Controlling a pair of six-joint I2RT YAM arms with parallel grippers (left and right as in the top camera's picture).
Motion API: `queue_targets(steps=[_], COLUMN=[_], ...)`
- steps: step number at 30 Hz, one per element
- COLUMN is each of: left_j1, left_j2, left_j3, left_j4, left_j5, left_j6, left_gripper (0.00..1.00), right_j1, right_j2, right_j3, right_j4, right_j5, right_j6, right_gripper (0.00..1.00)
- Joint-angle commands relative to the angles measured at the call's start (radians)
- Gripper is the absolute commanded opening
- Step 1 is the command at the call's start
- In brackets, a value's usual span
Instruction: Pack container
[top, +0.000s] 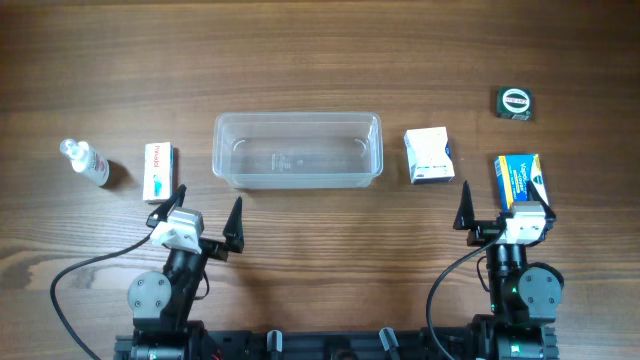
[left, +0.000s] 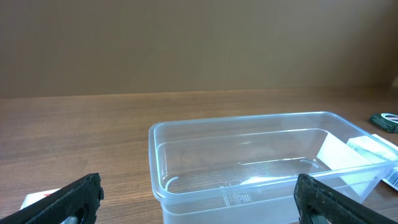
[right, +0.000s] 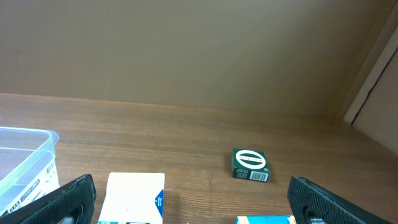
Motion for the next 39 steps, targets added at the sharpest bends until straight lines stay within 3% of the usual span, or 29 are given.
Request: queue_targets(steps=[1,37,39], left_j1=[0.005,0.005,0.005], left_j2=[-0.01,-0.01,-0.01], left_j3=[-0.005,-0.005,-0.005], left_j4=[-0.004,-0.003,-0.003], left_j5=[-0.01,-0.01,-0.01], left_j6=[0.016,0.016,0.016], left_gripper=[1.0,1.0,1.0], right_j1=[0.004,0.004,0.004], right_j2=[-0.005,-0.005,-0.005], right_j3=[-0.001,-0.001,-0.001], right_j4=[0.003,0.003,-0.002], right_j5=[0.017,0.016,-0.038], right_j6=[-0.01,-0.008,0.083], right_gripper=[1.0,1.0,1.0])
